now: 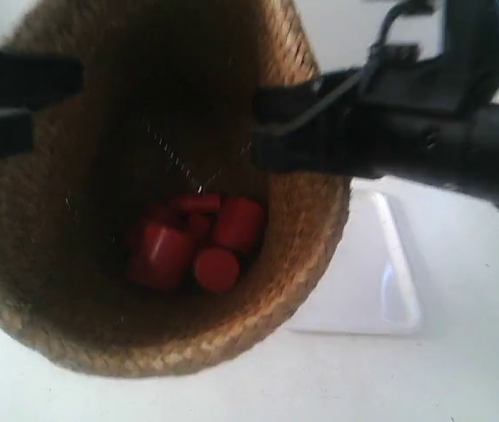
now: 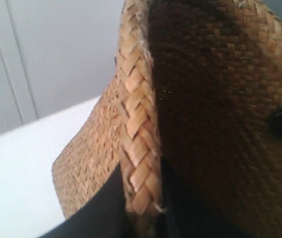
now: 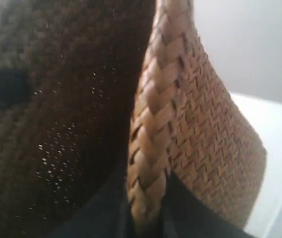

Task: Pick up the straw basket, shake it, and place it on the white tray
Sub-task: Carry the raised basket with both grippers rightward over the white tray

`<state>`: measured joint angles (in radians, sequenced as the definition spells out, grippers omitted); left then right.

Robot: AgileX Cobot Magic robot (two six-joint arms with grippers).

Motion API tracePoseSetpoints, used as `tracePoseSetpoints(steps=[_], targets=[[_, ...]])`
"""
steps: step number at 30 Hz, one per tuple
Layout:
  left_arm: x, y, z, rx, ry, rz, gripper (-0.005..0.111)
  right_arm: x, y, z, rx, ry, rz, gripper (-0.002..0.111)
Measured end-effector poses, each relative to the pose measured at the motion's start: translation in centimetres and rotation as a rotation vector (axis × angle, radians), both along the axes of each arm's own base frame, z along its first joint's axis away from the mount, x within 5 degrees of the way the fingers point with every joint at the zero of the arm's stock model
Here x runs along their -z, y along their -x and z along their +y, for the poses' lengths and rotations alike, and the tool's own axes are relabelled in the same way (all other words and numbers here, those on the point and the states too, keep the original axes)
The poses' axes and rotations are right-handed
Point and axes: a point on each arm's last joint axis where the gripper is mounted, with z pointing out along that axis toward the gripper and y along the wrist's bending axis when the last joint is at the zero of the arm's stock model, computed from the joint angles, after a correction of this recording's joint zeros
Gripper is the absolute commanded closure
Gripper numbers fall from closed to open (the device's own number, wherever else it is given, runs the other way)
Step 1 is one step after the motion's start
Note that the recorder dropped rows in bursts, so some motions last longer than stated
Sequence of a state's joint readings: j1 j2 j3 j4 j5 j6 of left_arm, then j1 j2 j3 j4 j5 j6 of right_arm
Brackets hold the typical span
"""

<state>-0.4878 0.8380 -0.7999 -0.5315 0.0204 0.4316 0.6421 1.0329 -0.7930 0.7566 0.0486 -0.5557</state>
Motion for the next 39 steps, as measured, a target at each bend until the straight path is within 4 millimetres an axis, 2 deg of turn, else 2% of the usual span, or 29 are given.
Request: tracePoseSetpoints(steps=[2,4,7,9,11,13,15,16,18,20,22,25,28,29,31,34,36,37,39], targets=[[-1.0,0.6,0.6,-0.032,0.037,-0.075,0.107,-1.6,0.9,-0.9,0.035,-0.061,-0.084,0.108],[-0.2,-0.4,0.8,-0.099,0.061,-0.098,0.107,-1.6,0.4,-1.3,0.108,-0.075,-0.143,0.108],[2.8,-2.2,0.0,-0.108,0.022,0.032,0.107,1.8,-1.9,-0.7,0.149,0.003,-0.043,0.108],[3.4,-2.1,-0.5,-0.065,0.002,0.094,0.107,3.1,-1.9,-0.1,0.098,0.028,0.058,0.108],[2.0,-1.0,-0.5,-0.023,0.015,0.065,0.107,2.3,-0.7,0.0,0.045,-0.003,0.081,0.108],[-0.1,0.4,0.1,-0.006,0.042,-0.022,0.107,0.5,0.6,-0.3,0.020,-0.050,0.025,0.108],[-1.1,0.9,0.6,-0.031,0.053,-0.099,0.107,-0.6,1.0,-0.8,0.050,-0.075,-0.064,0.108],[-1.0,0.6,0.8,-0.058,0.054,-0.127,0.107,-0.6,0.7,-0.9,0.081,-0.076,-0.096,0.108],[0.3,-0.8,0.6,-0.103,0.033,-0.108,0.107,0.9,-1.0,-0.6,0.153,-0.043,-0.096,0.108],[2.1,-2.0,-0.1,-0.092,0.005,-0.009,0.107,2.8,-2.2,-0.1,0.169,-0.013,-0.016,0.108],[2.8,-1.9,-0.9,-0.023,-0.019,0.077,0.107,3.7,-2.1,0.6,0.102,0.006,0.088,0.108],[0.7,0.0,-0.9,0.041,0.000,0.015,0.107,1.1,-0.2,0.8,0.020,-0.040,0.036,0.108],[-0.9,0.6,-0.1,-0.010,0.046,-0.108,0.107,-1.1,0.5,-0.1,0.061,-0.081,-0.096,0.108],[-1.1,0.4,0.0,-0.035,0.055,-0.135,0.107,-1.2,0.4,-0.2,0.077,-0.079,-0.118,0.108],[-0.1,-0.7,-0.1,-0.075,0.040,-0.127,0.107,-0.6,-0.5,0.1,0.107,-0.034,-0.143,0.108],[2.5,-2.8,-0.3,-0.125,0.002,-0.026,0.107,2.1,-2.6,1.0,0.138,0.045,-0.078,0.108],[3.6,-3.5,-0.7,-0.102,-0.022,0.061,0.107,3.4,-3.2,1.4,0.118,0.064,0.009,0.108],[3.4,-3.2,-0.9,-0.064,-0.031,0.087,0.107,3.4,-3.0,1.6,0.085,0.061,0.041,0.108],[1.3,-1.7,-1.0,0.011,-0.038,0.047,0.107,1.4,-1.6,1.7,0.017,0.022,0.020,0.108]])
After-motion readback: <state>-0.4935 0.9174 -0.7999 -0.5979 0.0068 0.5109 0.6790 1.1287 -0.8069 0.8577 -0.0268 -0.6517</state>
